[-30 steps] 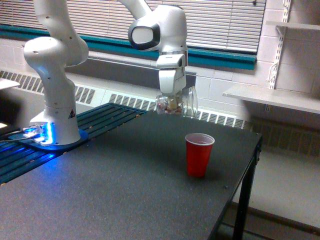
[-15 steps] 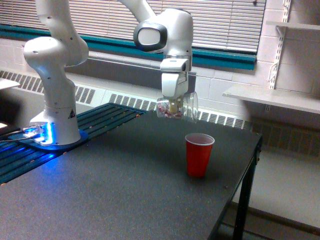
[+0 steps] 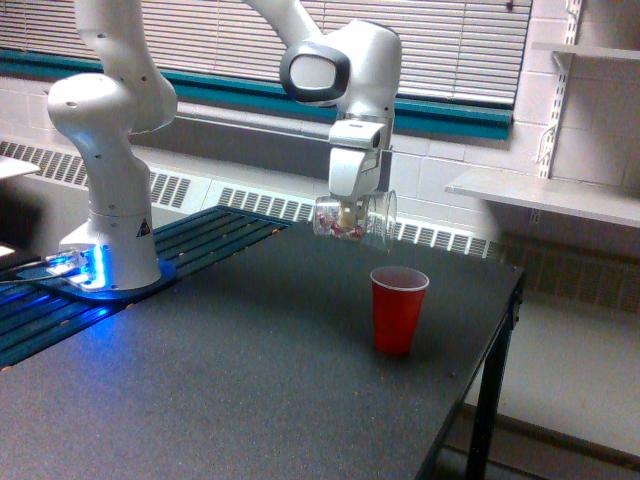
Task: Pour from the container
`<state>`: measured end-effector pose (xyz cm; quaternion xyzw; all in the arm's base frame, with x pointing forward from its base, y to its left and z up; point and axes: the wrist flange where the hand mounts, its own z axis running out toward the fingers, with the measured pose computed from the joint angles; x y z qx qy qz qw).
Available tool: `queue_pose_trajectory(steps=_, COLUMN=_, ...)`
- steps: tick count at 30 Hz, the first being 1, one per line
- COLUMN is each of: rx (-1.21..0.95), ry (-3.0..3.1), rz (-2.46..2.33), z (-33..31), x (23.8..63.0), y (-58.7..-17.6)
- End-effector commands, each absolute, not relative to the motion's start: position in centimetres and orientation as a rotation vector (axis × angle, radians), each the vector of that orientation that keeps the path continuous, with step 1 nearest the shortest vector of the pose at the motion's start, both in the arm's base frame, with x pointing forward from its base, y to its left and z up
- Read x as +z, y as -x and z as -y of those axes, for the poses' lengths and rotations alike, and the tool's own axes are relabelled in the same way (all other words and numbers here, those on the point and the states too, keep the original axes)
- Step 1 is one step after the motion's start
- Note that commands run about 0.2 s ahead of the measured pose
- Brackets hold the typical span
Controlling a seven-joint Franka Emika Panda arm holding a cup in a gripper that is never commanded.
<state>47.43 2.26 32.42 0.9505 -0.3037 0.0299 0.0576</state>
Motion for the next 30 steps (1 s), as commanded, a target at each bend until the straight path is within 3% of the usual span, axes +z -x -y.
queue_pose_trajectory(steps=1, rx=0.082, ry=-2.850, rz=0.934, z=-2.5, x=33.2, y=-48.0)
queue_pose_trajectory(steps=30, rx=-0.058, ry=-2.759, rz=0.920, z=-2.5, x=35.4, y=-48.5)
